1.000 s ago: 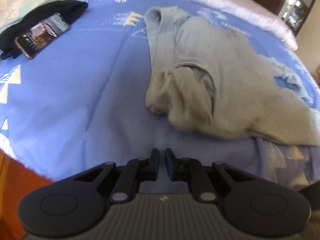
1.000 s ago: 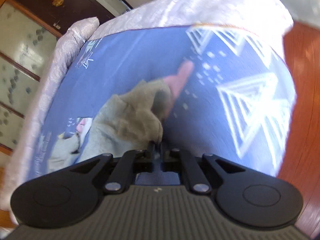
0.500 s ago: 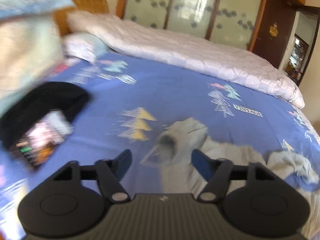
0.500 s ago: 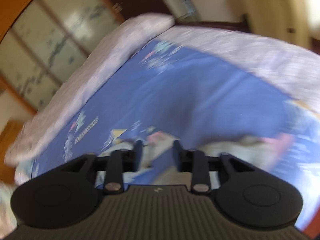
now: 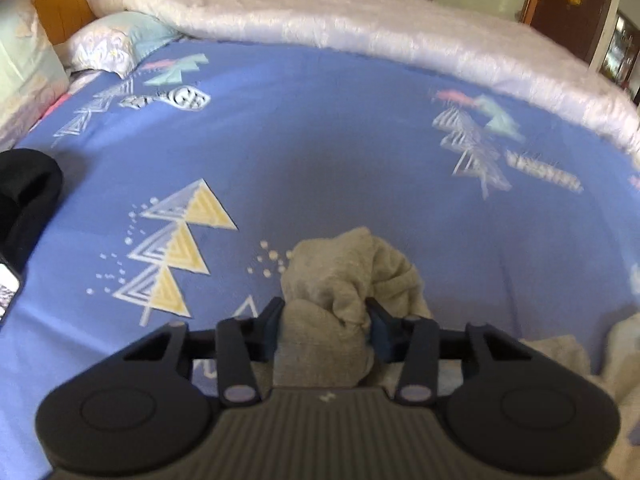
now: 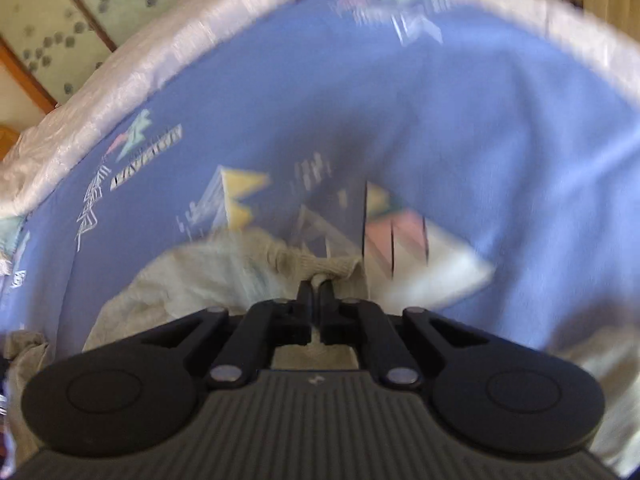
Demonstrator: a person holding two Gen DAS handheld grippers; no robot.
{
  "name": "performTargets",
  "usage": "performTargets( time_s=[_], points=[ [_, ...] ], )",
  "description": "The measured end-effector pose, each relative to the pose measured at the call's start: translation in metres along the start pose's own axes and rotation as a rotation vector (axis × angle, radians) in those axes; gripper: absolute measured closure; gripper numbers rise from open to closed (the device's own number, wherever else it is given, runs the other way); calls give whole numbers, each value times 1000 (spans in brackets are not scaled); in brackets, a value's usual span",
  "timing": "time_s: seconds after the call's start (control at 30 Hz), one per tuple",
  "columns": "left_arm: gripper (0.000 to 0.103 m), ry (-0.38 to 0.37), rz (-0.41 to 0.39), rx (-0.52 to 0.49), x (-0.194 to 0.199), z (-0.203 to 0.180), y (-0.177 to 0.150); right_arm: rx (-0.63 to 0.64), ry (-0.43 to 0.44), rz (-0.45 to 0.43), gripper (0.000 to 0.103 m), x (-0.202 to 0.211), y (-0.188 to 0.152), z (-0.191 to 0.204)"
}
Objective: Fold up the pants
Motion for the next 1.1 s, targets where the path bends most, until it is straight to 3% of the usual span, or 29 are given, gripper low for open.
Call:
performTargets(
  time_s=[0.1,0.23,0.3,0.37,0.4,0.43,0.5,0.53,0.63,0.7,0.97,1.1],
  points=[
    [70,-82,-33,102,45,37,5,43,-12,-180,98,47,46,0],
    [70,-176,-65,218,106,93,-4,4,-53,-441,98,140,88,-34],
    [71,-234,-61,250,131,110,-22,-23,-110,-532,97,181,88,-63],
    [71,-237,-91,233,153,117,-45,-86,-127,-557,95,209,72,-95],
    [71,-228,-105,226,161,119,-58,-104,-180,-567,93,218,60,-111],
    [71,-219,-113,222,167,122,-71,-116,-292,-586,91,227,44,-130],
    [71,-218,-88,213,169,123,-97,-151,-471,-548,52,234,12,-165],
    [71,-220,-59,210,167,123,-109,-200,-501,-511,52,236,-7,-183],
    [71,-200,-10,208,162,125,-134,-347,-404,-486,53,241,-49,-204],
    [71,-200,-8,226,163,131,-140,-379,-340,-464,53,237,-62,-201],
    [71,-213,-63,239,183,136,-135,-374,11,-332,52,181,-52,-101],
    [71,-210,-74,241,189,137,-132,-397,46,-257,53,142,-58,-82]
  ],
)
Point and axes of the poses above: each gripper's, at about its wrist camera, not at the fingertips, and x roughly against the way its jaws point, z to its left, y to its top, the point moved 7 cm from there along -x, roughly the way its jaws point, and after that the axes turned 13 degrees about y, right-handed, at the moved point
